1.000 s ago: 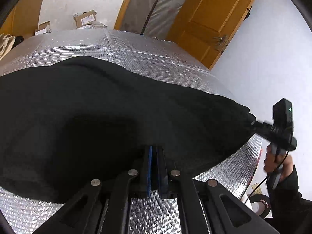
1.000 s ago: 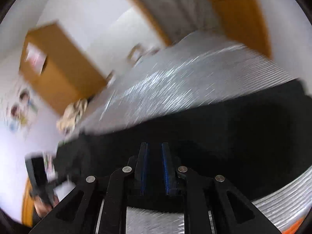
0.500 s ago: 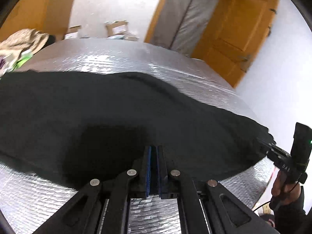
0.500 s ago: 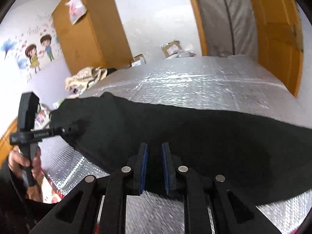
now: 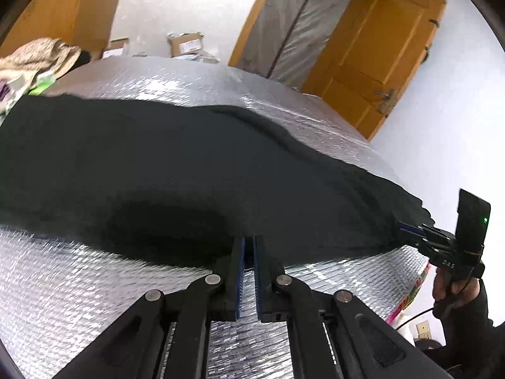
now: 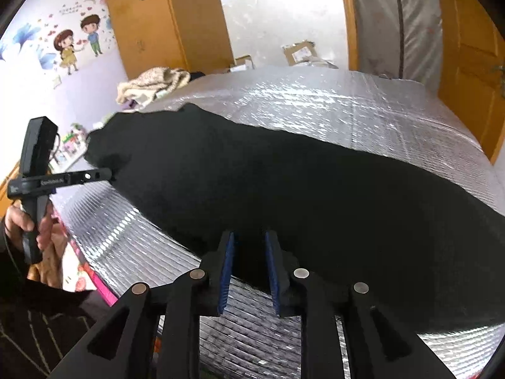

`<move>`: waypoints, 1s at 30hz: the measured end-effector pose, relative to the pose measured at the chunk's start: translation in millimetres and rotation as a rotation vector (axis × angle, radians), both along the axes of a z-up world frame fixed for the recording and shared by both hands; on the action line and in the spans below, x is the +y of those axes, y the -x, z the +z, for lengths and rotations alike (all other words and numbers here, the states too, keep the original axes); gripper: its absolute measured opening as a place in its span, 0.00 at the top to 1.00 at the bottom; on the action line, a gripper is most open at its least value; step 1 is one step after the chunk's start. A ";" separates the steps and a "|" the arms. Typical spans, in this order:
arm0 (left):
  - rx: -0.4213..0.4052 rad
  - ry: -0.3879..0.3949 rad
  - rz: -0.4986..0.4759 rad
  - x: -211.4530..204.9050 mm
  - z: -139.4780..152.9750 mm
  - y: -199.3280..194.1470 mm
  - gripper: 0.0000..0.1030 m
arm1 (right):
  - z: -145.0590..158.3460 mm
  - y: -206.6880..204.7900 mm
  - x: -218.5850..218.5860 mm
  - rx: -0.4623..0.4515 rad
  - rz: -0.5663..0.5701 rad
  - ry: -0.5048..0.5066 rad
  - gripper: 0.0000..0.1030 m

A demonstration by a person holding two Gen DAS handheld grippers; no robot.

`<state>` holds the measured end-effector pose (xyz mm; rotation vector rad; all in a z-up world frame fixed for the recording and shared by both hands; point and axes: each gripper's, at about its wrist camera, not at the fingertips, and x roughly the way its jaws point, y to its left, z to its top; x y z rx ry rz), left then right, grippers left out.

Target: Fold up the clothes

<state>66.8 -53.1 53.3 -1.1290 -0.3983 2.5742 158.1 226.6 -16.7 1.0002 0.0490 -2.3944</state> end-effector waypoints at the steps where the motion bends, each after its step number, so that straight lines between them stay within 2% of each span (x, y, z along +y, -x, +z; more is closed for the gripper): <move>1: 0.008 0.002 -0.011 5.0 1.4 2.9 0.95 | -0.2 -0.8 -2.9 0.004 0.008 0.002 0.78; 5: 0.031 0.019 -0.085 33.9 6.8 11.7 0.93 | 0.9 0.8 -18.7 0.019 0.041 -0.008 0.78; 9: 0.026 0.090 -0.151 51.2 1.6 5.3 0.84 | 1.0 -1.5 -34.3 0.044 0.097 -0.039 0.78; 14: 0.059 0.173 -0.167 55.1 2.5 -3.2 0.81 | -4.8 -0.6 -50.8 0.059 0.147 -0.089 0.76; 17: 0.098 0.215 -0.174 50.6 5.9 -3.9 0.73 | -5.0 -1.0 -62.0 0.075 0.191 -0.115 0.75; 18: 0.105 0.229 -0.180 50.1 5.9 -5.7 0.70 | -5.2 -1.6 -65.4 0.080 0.208 -0.124 0.73; 21: 0.081 0.282 -0.217 54.0 0.9 -2.8 0.66 | -8.2 -2.7 -75.2 0.085 0.252 -0.157 0.58; 25: 0.072 0.302 -0.243 59.2 -5.7 -1.9 0.66 | -14.0 -1.7 -82.3 0.076 0.275 -0.187 0.58; 30: 0.047 0.228 -0.236 49.9 -5.0 5.0 0.66 | -11.5 0.1 -78.8 0.052 0.284 -0.139 0.58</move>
